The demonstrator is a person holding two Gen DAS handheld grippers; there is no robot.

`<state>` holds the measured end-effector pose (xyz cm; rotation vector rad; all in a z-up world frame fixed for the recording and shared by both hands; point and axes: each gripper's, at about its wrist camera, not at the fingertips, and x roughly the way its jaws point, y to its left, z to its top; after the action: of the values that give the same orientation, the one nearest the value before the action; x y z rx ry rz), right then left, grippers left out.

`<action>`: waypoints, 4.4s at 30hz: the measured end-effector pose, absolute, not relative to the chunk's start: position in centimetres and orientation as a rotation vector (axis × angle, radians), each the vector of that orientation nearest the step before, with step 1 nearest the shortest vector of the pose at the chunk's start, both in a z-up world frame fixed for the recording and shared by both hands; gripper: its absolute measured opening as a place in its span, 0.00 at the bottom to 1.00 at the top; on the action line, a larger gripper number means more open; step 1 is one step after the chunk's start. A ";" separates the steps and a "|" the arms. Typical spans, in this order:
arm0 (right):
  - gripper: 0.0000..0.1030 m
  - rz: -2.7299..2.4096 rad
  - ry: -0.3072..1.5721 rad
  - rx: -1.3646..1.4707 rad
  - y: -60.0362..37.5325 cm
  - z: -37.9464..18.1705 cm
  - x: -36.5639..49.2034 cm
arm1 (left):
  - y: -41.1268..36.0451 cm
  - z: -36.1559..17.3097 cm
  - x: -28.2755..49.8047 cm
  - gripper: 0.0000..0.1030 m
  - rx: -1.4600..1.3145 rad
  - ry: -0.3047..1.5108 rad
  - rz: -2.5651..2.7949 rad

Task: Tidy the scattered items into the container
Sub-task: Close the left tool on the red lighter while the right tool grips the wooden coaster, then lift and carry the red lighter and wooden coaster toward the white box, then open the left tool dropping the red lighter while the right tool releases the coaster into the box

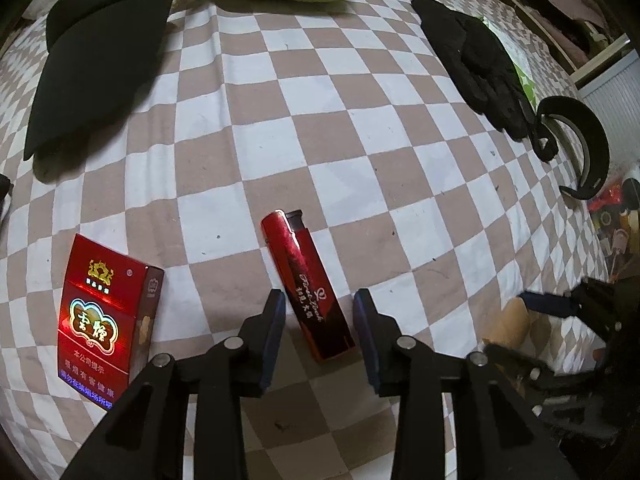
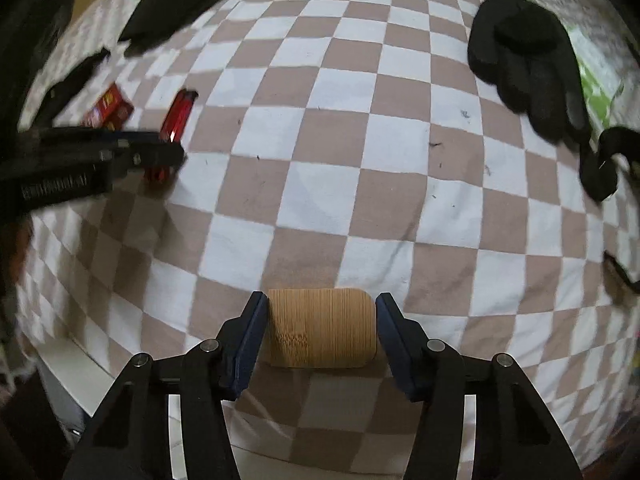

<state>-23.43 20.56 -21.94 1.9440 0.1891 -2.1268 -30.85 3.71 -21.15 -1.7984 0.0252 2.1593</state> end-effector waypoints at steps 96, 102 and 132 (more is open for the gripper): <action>0.55 -1.955 -0.538 1.468 24.9 -10.5 -9.2 | 0.9 -5.3 -8.7 0.11 -1.350 -0.243 2.115; 0.55 -1.886 -0.521 1.464 24.1 -10.9 -7.0 | 2.4 -5.6 -6.2 0.11 -1.344 -0.255 2.016; 0.55 -1.808 -0.629 1.469 29.2 -12.3 -3.4 | 13.1 -13.5 -2.1 0.11 -1.578 -0.031 1.649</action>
<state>-3.39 29.21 -12.34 1.4692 -0.6288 -1.8079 -2.11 13.11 -13.48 -1.5776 -0.0311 1.6485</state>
